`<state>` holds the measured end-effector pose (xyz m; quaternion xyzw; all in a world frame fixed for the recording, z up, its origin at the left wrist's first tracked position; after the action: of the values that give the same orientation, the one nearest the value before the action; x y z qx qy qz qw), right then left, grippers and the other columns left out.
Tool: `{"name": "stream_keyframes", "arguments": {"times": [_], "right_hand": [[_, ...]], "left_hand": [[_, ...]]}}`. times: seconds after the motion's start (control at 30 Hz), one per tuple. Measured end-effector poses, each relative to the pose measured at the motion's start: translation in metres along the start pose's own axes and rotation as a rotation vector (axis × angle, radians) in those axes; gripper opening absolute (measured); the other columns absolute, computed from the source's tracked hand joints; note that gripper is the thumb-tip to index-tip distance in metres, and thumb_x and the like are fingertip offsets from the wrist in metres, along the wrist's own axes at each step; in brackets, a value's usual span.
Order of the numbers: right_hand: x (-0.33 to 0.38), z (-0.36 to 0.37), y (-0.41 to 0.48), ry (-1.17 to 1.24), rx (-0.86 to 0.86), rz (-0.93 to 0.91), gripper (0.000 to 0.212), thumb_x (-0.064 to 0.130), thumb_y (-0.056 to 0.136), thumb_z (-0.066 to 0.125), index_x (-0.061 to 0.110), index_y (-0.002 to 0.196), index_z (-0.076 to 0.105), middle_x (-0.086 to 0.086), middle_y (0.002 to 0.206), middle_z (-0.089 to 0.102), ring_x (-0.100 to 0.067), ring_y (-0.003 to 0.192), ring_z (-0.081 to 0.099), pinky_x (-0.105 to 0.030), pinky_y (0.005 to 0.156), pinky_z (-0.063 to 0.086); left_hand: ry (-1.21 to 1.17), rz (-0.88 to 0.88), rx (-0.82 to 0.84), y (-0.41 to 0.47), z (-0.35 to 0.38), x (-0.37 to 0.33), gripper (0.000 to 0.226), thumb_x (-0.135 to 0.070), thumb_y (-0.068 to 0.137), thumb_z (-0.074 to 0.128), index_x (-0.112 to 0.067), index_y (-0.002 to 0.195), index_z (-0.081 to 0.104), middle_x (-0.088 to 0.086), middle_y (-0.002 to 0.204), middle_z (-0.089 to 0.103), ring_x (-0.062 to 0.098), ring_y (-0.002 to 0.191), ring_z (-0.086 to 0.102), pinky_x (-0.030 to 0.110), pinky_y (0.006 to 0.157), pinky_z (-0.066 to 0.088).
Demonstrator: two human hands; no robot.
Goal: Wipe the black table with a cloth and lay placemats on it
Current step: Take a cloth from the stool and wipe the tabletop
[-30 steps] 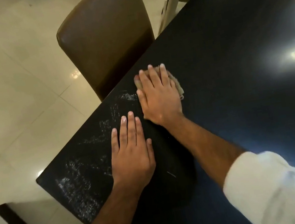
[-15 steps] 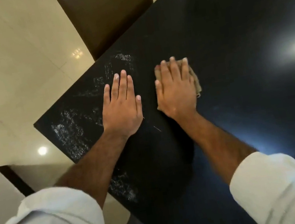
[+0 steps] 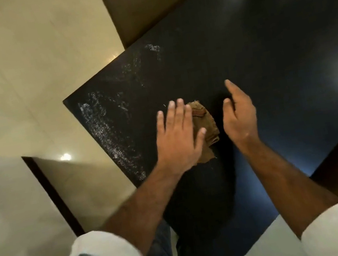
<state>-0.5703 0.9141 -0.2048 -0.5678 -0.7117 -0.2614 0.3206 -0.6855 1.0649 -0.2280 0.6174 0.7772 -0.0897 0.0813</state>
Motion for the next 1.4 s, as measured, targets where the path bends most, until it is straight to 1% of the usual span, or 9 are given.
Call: {"name": "stream_keyframes", "arguments": {"times": [0.1,0.2,0.27,0.37,0.5,0.63,0.8,1.13,1.4], "right_hand": [[-0.019,0.007,-0.009,0.05,-0.027,0.058,0.053,0.028,0.113,0.05,0.014,0.163,0.054,-0.004,0.163,0.059,-0.013,0.151,0.051,-0.046,0.13,0.041],[-0.016,0.017,-0.02,-0.057,-0.052,-0.094,0.053,0.033,0.114,0.05,0.009,0.16,0.056,-0.008,0.16,0.061,-0.011,0.148,0.048,-0.037,0.127,0.04],[-0.011,0.021,-0.022,-0.129,-0.051,-0.197,0.051,0.031,0.114,0.052,0.004,0.158,0.057,-0.013,0.159,0.061,-0.023,0.15,0.051,-0.039,0.127,0.041],[0.007,0.042,-0.03,-0.344,0.063,-0.33,0.052,0.031,0.114,0.051,0.004,0.159,0.056,-0.018,0.165,0.054,-0.037,0.154,0.048,-0.048,0.13,0.037],[0.047,0.094,-0.04,-0.567,0.226,-0.454,0.055,0.034,0.112,0.051,0.012,0.163,0.051,-0.017,0.176,0.039,-0.038,0.163,0.034,-0.053,0.131,0.036],[0.062,0.111,0.0,-0.62,0.178,-0.372,0.06,0.041,0.114,0.044,0.015,0.168,0.046,-0.015,0.178,0.037,-0.04,0.165,0.031,-0.06,0.125,0.043],[0.051,0.118,0.016,-0.686,0.192,-0.384,0.067,0.052,0.116,0.033,0.02,0.175,0.031,-0.011,0.184,0.023,-0.039,0.171,0.017,-0.061,0.129,0.035],[0.051,0.123,0.017,-0.707,0.178,-0.384,0.067,0.048,0.116,0.033,0.016,0.175,0.028,-0.013,0.185,0.02,-0.038,0.172,0.014,-0.059,0.129,0.034],[0.054,0.124,0.019,-0.747,0.239,-0.401,0.071,0.046,0.116,0.032,0.01,0.176,0.021,-0.014,0.186,0.014,-0.035,0.173,0.011,-0.061,0.127,0.035]], "left_hand": [[0.03,0.014,-0.003,-0.011,0.017,-0.024,0.084,-0.061,0.109,0.043,-0.013,0.176,0.026,0.015,0.184,0.02,0.037,0.172,0.014,0.062,0.136,0.015],[0.04,-0.014,-0.052,-0.036,0.018,-0.008,0.079,-0.056,0.111,0.045,-0.015,0.176,0.027,0.012,0.184,0.022,0.036,0.171,0.017,0.06,0.136,0.018],[0.067,-0.069,-0.065,-0.072,0.017,0.015,0.078,-0.053,0.111,0.044,-0.014,0.176,0.026,0.011,0.185,0.021,0.035,0.172,0.016,0.059,0.137,0.016],[0.174,-0.199,-0.035,-0.113,0.008,0.061,0.077,-0.05,0.113,0.039,-0.011,0.177,0.024,0.013,0.186,0.017,0.036,0.173,0.012,0.059,0.137,0.014],[0.268,-0.339,-0.001,-0.061,-0.008,0.099,0.077,-0.044,0.114,0.027,-0.002,0.177,0.01,0.02,0.186,0.001,0.038,0.173,-0.004,0.059,0.139,0.005],[0.108,-0.344,0.016,-0.029,0.004,0.083,0.078,-0.041,0.111,0.029,-0.003,0.177,0.009,0.019,0.186,-0.001,0.036,0.173,-0.002,0.055,0.14,0.005],[0.074,-0.173,-0.024,-0.115,0.014,0.056,0.073,-0.045,0.116,0.034,-0.009,0.178,0.018,0.013,0.187,0.008,0.033,0.174,0.005,0.059,0.137,0.016],[0.129,-0.578,0.004,-0.041,-0.019,0.194,0.074,-0.051,0.115,0.016,-0.015,0.179,0.002,0.007,0.188,-0.006,0.031,0.174,-0.007,0.059,0.139,0.002],[0.102,-0.194,0.056,-0.125,0.01,0.086,0.076,-0.049,0.116,0.034,-0.012,0.179,0.014,0.012,0.188,0.004,0.033,0.174,0.002,0.062,0.136,0.016]]}}
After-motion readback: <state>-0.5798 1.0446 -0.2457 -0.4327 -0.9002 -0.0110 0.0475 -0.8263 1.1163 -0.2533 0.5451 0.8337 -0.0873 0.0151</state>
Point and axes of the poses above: each hand's wrist, its own y-axis towards the middle knuckle, its own z-axis out of the palm, x = y × z, the point moved 9 cm from there along y, towards the middle knuckle
